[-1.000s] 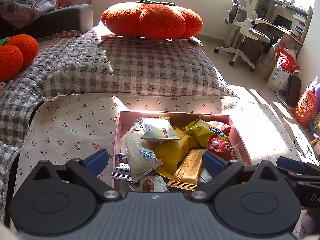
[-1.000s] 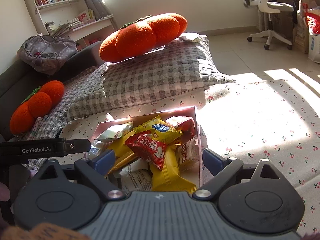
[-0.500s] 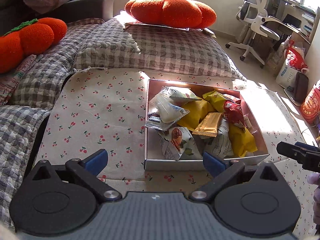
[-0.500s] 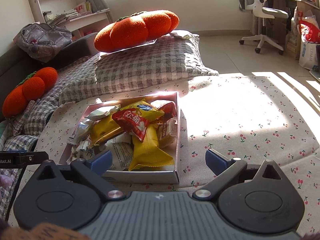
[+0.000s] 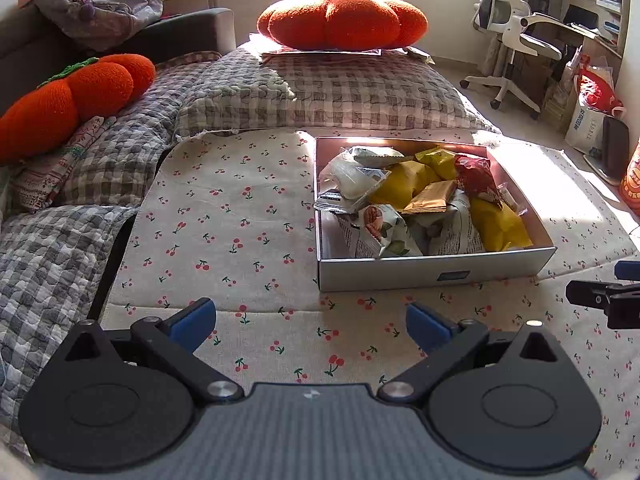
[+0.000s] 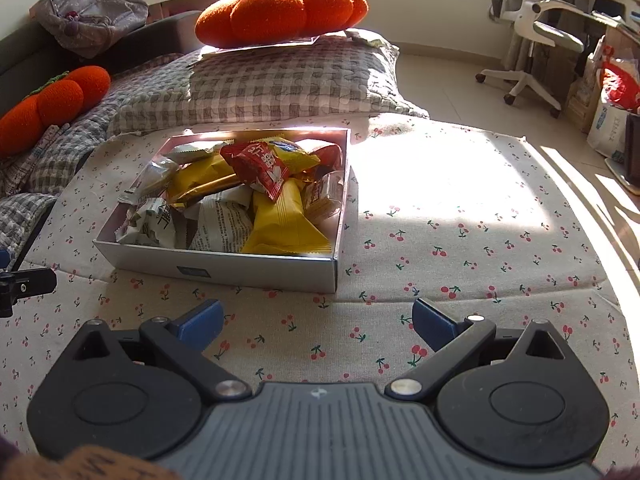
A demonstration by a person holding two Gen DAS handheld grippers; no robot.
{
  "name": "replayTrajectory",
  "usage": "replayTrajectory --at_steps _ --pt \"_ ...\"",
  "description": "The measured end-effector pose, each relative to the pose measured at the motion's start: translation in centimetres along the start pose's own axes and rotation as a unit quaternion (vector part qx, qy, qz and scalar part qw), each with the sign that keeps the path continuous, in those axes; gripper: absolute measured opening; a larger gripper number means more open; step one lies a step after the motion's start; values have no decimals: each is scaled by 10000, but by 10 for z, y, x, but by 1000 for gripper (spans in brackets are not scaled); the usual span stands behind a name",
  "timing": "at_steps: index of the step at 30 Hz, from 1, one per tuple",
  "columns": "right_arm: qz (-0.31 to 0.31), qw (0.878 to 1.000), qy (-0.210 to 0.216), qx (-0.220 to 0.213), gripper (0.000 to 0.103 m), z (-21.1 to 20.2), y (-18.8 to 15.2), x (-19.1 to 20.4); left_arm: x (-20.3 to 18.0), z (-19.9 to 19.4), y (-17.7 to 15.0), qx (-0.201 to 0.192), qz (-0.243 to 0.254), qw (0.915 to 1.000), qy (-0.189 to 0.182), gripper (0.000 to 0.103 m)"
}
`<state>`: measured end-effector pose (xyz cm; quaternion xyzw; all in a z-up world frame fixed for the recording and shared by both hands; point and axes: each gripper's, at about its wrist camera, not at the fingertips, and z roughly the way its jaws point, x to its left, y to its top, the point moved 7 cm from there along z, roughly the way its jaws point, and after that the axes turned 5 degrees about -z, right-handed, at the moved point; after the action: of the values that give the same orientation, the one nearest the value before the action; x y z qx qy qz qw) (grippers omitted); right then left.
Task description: Organize snacks
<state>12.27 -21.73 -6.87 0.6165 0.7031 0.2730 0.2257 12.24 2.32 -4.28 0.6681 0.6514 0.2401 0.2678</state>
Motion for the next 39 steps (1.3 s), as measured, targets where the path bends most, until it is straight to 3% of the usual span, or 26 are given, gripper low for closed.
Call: replayTrajectory --at_steps 14,39 --pt "-166 9979 -476 418 102 -7 -20 27 -27 1 -35 561 -359 9976 175 103" --pt "-310 9970 -687 146 102 -10 -14 40 -30 -3 -25 193 -487 9980 344 103"
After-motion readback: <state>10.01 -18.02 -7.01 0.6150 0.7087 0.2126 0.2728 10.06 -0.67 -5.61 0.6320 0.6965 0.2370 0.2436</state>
